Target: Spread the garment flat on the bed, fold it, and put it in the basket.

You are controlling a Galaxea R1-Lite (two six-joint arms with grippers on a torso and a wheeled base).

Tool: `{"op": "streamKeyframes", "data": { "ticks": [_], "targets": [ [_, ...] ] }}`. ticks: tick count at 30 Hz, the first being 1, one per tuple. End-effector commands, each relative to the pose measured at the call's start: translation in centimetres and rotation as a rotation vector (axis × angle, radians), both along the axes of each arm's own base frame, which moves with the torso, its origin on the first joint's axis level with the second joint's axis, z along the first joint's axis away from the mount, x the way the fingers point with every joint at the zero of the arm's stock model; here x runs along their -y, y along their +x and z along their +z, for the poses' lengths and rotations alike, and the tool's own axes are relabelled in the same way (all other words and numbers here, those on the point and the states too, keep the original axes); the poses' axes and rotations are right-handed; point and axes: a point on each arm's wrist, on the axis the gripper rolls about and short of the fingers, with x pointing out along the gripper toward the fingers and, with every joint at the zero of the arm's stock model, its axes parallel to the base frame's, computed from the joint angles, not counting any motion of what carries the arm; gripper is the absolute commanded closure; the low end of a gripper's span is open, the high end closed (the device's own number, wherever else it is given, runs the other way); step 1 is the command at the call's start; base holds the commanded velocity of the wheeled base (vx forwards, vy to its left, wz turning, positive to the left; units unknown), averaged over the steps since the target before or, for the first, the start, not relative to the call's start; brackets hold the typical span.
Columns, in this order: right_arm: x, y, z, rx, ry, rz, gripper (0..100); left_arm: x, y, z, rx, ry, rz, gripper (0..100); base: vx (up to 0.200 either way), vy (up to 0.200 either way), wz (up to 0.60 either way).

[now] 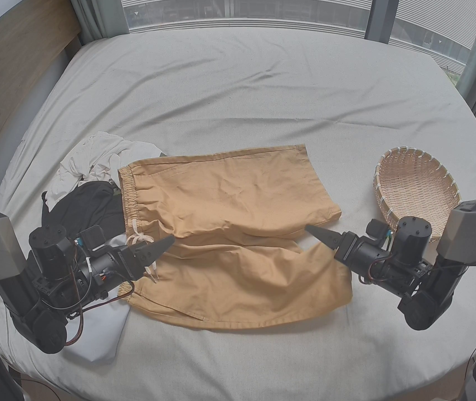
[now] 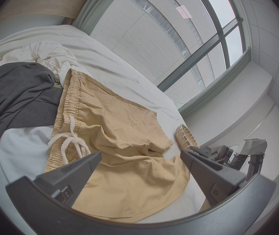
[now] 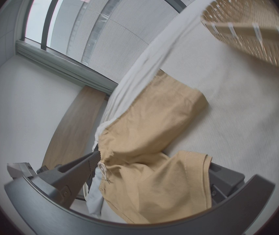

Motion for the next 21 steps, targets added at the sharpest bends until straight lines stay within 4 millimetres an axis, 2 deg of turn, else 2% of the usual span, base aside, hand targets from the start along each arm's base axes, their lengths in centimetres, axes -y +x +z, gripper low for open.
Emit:
{"op": "streamKeyframes", "data": {
  "ticks": [1,4,13,16,17,21],
  "targets": [
    [0.2,-1.7,3.8,0.099,0.036,0.016,0,0.0,0.0,0.0,-0.001,0.0,-0.001,0,0.0,0.0,0.0],
    [0.0,-2.1,3.5,0.084,0.03,0.029,0,0.0,-0.1,0.0,-0.003,0.001,-0.001,0,0.0,0.0,0.0],
    [-0.7,-4.3,-2.2,-0.11,-0.103,0.092,0,0.0,-0.4,-0.4,-0.022,0.004,-0.002,0,0.0,0.0,0.0],
    [-0.7,-4.3,-2.2,-0.11,-0.103,0.092,0,0.0,-0.4,-0.4,-0.022,0.004,-0.002,0,0.0,0.0,0.0],
    [-0.9,-5.5,-3.8,-0.181,-0.144,0.121,0,-0.1,-0.5,-0.5,-0.031,0.006,-0.002,0,0.0,0.0,0.0],
    [-1.2,-7.1,-4.7,-0.233,-0.178,0.179,0,-0.1,-0.5,-0.6,-0.034,0.009,-0.002,0,0.0,0.0,0.0]
  ]
}}
